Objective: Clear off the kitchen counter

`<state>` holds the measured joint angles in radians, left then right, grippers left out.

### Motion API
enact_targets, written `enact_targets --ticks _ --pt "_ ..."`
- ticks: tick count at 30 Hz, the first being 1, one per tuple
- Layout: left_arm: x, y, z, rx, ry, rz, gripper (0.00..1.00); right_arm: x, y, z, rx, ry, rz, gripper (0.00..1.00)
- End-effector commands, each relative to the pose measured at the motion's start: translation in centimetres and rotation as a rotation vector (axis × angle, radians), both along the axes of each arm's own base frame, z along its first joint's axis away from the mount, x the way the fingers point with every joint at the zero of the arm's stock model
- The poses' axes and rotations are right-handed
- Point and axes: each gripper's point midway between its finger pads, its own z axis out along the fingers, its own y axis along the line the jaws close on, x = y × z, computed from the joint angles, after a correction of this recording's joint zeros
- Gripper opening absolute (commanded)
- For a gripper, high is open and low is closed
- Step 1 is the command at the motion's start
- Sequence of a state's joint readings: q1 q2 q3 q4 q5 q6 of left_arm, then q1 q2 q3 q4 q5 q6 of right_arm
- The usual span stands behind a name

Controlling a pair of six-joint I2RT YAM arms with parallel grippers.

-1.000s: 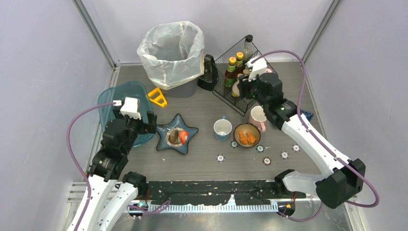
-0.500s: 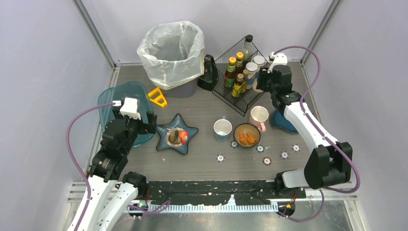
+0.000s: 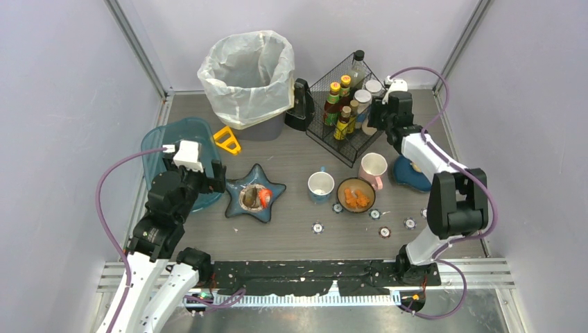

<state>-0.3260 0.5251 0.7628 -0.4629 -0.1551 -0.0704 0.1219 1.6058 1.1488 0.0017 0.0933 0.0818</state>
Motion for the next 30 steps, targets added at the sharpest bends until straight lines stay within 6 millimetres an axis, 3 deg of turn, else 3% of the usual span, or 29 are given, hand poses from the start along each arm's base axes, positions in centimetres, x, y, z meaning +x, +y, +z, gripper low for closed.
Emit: enact_targets --ticks 1,4,8,10,11,12,13,21,27,30 --pt "0.3 -0.3 1.8 -0.013 -0.048 -0.011 0.95 2.9 -1.1 2.7 0.006 -0.118 -0.035 0.05" --pt "0.3 -0.3 1.7 -0.013 -0.046 -0.012 0.95 3.4 -2.1 2.0 -0.035 -0.118 -0.066 0.06" --pt "0.4 -0.3 1.6 -0.011 -0.044 -0.012 0.95 4.0 -2.4 1.3 -0.06 -0.107 -0.067 0.21" --pt "0.3 -0.3 1.6 -0.011 -0.043 -0.013 0.95 3.9 -2.3 1.3 -0.055 -0.105 -0.06 0.36" --pt "0.3 -0.3 1.6 -0.01 -0.044 -0.012 0.95 3.8 -2.1 1.5 -0.05 -0.107 -0.054 0.52" --pt "0.3 -0.3 1.6 -0.01 -0.043 -0.012 0.95 3.7 -2.0 1.7 -0.042 -0.11 -0.052 0.58" --pt "0.3 -0.3 1.6 -0.011 -0.043 -0.012 0.95 3.4 -1.9 2.2 -0.033 -0.12 -0.043 0.67" --pt "0.1 -0.3 2.0 -0.017 -0.056 -0.015 0.95 0.3 -0.1 7.4 0.07 -0.18 0.03 0.9" --pt "-0.1 -0.3 2.3 -0.024 -0.066 -0.016 0.95 -3.7 1.7 11.4 0.2 -0.255 0.095 0.99" --pt "-0.2 -0.3 2.4 -0.029 -0.07 -0.02 0.95 -6.0 2.2 12.5 0.252 -0.284 0.114 0.96"
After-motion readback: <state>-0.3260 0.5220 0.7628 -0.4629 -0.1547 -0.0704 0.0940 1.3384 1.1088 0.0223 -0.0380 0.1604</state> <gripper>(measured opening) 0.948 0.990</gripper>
